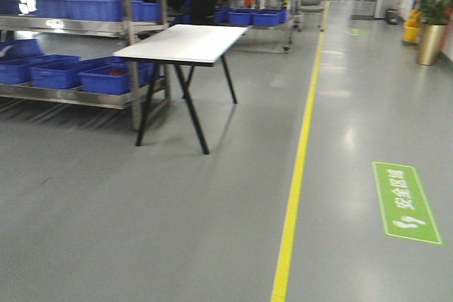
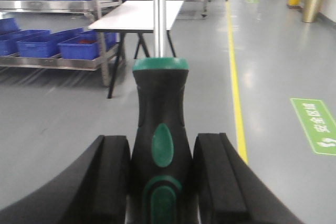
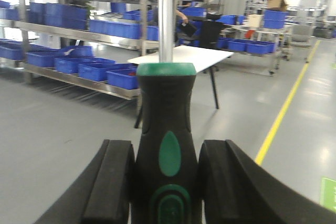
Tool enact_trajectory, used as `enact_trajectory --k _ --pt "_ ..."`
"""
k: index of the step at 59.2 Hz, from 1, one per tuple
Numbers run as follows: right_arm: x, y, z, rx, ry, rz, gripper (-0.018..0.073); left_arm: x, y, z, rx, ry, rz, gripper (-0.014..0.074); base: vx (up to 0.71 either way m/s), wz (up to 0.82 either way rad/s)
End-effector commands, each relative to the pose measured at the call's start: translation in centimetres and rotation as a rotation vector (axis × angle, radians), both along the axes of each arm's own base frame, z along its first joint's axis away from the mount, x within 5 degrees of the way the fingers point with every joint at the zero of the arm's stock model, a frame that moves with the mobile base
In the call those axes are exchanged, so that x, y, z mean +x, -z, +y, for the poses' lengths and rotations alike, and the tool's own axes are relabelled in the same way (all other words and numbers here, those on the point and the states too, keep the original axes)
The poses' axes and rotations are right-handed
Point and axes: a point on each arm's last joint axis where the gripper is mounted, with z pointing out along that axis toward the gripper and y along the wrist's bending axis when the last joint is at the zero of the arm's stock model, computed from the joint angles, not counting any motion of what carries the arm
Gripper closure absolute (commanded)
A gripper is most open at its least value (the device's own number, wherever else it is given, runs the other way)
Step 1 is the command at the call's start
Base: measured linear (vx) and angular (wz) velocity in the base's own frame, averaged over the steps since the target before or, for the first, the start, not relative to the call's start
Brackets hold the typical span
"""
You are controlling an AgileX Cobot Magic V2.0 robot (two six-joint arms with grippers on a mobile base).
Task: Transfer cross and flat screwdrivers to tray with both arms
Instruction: 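Drive the base with both screwdrivers held to the grey tray shelf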
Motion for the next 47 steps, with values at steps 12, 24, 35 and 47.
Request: enact_trajectory --k 12,24,35,47 --pt "-0.14 -1.54 -0.23 0.036 0.024 -0.106 0.0567 -0.06 -1.50 -0.05 -0.018 0.004 -0.115 0.0596 0.26 -0.39" --pt "-0.14 -1.54 -0.23 0.036 0.024 -0.106 0.0567 -0.06 -1.50 -0.05 -0.018 0.004 -0.115 0.0596 0.33 -0.16" --pt "-0.14 -1.54 -0.23 0.036 0.024 -0.106 0.0567 -0.06 -1.50 -0.05 -0.018 0.004 -0.115 0.0596 0.40 0.03" --pt "-0.14 -1.54 -0.23 0.036 0.024 -0.106 0.0567 -0.06 -1.50 -0.05 -0.018 0.004 -0.115 0.0596 0.47 0.14"
